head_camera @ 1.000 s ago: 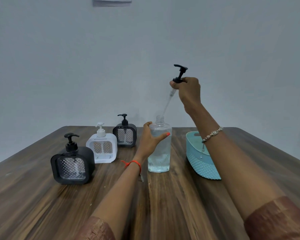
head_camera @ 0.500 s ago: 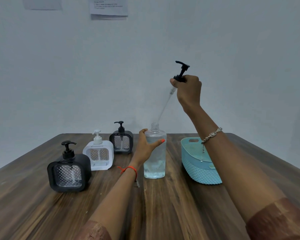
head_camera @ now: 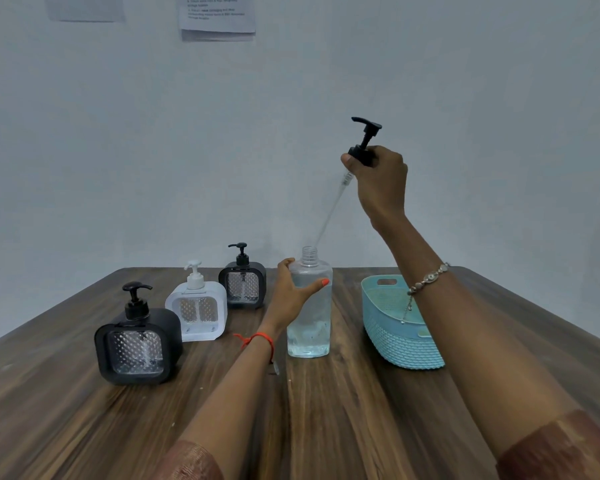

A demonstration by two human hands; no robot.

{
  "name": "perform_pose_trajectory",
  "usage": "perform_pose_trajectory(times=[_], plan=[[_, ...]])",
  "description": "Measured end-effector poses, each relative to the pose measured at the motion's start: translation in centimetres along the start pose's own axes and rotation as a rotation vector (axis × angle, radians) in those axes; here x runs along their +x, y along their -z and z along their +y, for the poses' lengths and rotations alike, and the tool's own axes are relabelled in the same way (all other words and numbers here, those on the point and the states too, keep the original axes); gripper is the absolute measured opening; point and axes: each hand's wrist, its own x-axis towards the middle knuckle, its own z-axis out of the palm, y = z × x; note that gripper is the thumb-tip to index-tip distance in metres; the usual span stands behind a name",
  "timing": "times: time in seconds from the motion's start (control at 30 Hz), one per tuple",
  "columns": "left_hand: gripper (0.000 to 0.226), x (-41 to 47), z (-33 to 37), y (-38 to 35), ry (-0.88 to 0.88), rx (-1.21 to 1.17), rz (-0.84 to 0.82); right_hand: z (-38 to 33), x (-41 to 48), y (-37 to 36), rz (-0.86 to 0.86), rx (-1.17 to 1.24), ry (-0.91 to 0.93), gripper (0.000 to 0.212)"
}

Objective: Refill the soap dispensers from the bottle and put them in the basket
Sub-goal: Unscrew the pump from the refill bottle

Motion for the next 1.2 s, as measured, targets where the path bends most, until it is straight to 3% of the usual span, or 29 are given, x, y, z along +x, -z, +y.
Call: perform_pose_trajectory(times=[0.37, 0.57, 0.83, 0.93, 1.2], plan=[[0.082, 0.0, 0.0, -0.1, 0.003, 0.001, 0.015, -0.5, -1.4, 3.8, 0.041, 0.155, 0.142, 0.022], [0.081, 0.1, 0.0, -0.2, 0.008, -0.002, 0.014, 4.6, -6.2, 5.3, -0.255, 0.041, 0.3, 0.035], [0.077, -0.1, -0.2, -0.2, 0.01, 0.002, 0.03, 15.3, -14.0, 7.7, -0.821, -0.707, 0.561, 0.039], [0.077, 0.0, 0.0, -0.2, 0.005, -0.005, 0.027, 17.1, -15.0, 7.9, -1.007, -0.861, 0.58, 0.044], [0.079, -0.1, -0.1, -0.3, 0.003, -0.01, 0.038, 19.0, -15.9, 7.7, -1.096, -0.921, 0.514, 0.047]])
